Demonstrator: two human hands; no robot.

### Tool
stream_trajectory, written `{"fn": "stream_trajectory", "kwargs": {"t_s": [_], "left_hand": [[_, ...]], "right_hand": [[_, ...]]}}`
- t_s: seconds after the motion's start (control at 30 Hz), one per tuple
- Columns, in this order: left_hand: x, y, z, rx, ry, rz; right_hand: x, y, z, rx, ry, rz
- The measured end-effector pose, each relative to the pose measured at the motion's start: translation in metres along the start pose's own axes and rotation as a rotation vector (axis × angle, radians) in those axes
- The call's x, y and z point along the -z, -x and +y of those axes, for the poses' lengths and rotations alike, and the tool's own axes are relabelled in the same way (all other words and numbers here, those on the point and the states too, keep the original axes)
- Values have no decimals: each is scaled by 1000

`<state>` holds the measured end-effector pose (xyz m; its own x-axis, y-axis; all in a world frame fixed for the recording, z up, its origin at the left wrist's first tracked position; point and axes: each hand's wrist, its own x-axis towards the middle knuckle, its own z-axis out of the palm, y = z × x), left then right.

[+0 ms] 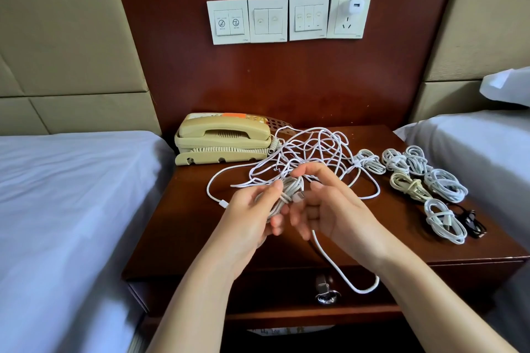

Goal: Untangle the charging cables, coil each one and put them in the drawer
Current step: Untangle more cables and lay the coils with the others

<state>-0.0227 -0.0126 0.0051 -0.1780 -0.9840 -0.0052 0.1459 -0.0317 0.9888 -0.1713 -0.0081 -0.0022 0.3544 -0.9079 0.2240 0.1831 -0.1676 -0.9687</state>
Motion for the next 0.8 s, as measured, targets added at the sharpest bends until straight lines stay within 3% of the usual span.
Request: {"fn": "stream_trajectory", "kwargs": {"t_s": [0.2, 0.47, 0.67, 0.8], "left_hand": [[1, 1, 1, 44, 63, -34], [0, 3, 6, 45, 130, -60], [-8, 4, 6, 83, 252, -52], [-14, 2, 10, 178, 414, 0]], "right_hand": [[-8, 3, 0, 161, 142, 55], [-15, 2, 4, 267, 118, 91], [-25, -3, 7, 379, 235, 340], [-31, -5, 6, 390, 171, 437]]}}
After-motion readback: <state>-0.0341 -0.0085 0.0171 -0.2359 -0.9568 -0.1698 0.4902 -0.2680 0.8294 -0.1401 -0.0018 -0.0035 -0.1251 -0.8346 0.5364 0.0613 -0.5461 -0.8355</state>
